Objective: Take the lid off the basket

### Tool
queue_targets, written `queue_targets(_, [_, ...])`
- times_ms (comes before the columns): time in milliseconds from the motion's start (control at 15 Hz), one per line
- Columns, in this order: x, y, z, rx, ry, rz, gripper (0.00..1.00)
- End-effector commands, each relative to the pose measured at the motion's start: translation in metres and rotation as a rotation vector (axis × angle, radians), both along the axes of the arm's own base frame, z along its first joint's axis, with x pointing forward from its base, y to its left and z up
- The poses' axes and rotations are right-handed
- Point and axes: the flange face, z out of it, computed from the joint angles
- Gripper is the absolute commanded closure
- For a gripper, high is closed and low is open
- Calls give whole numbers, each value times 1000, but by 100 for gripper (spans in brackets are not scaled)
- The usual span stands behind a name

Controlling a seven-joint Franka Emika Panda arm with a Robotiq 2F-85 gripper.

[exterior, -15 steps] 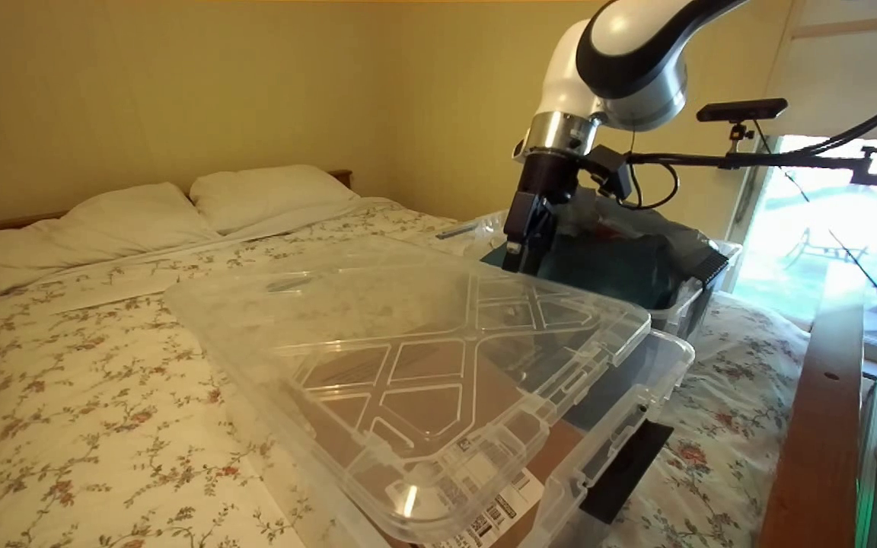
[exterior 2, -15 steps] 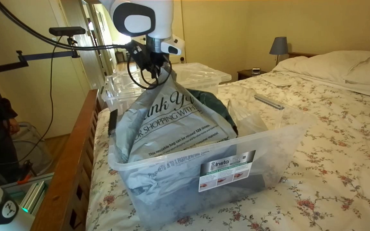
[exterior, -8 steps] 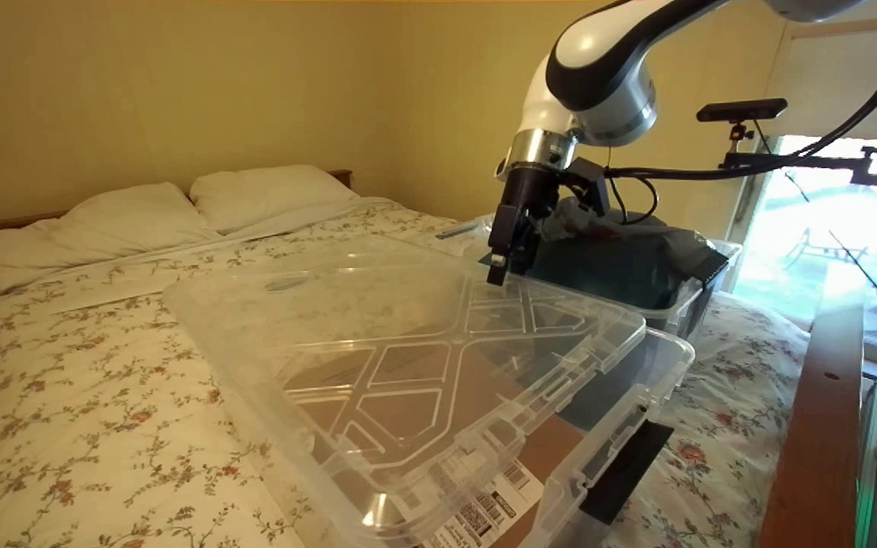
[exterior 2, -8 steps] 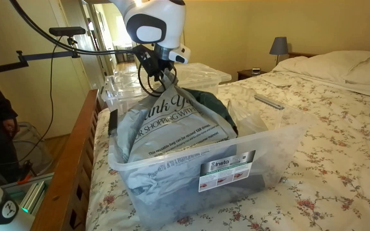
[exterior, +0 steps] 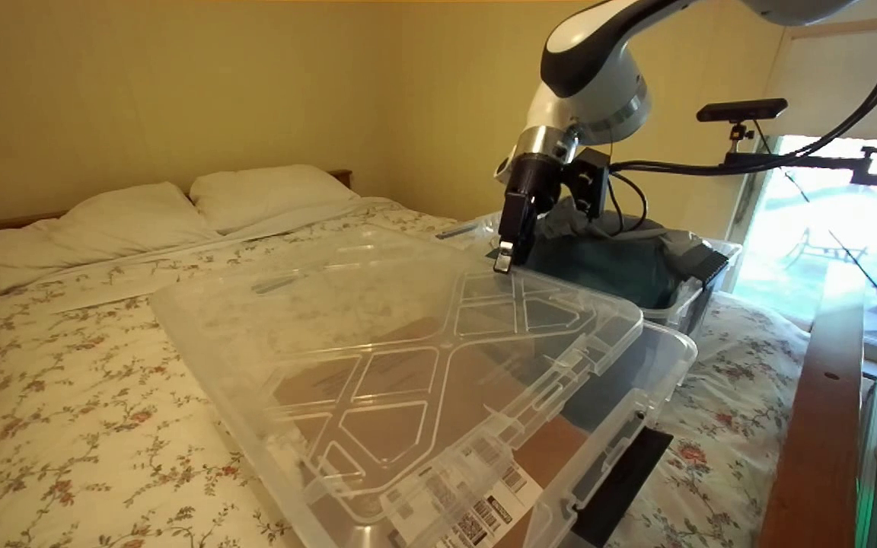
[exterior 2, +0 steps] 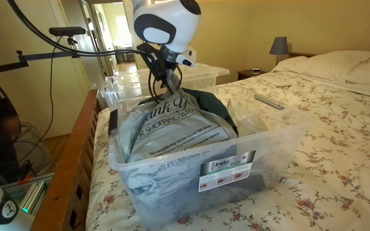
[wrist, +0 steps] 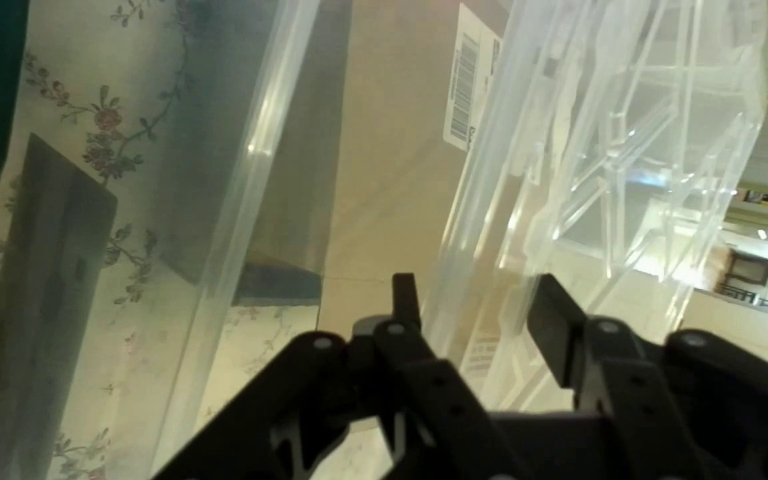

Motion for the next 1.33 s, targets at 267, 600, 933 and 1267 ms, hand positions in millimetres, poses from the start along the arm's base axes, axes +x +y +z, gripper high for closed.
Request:
queue_targets(267, [7, -13, 31, 55, -46, 69, 83])
queue_targets(600, [-13, 6, 115, -128, -168, 89, 84])
queue_targets(933, [-39, 48, 224, -331, -323, -13, 84])
queue_targets(1267, [-62, 72, 326, -483, -532, -172, 84])
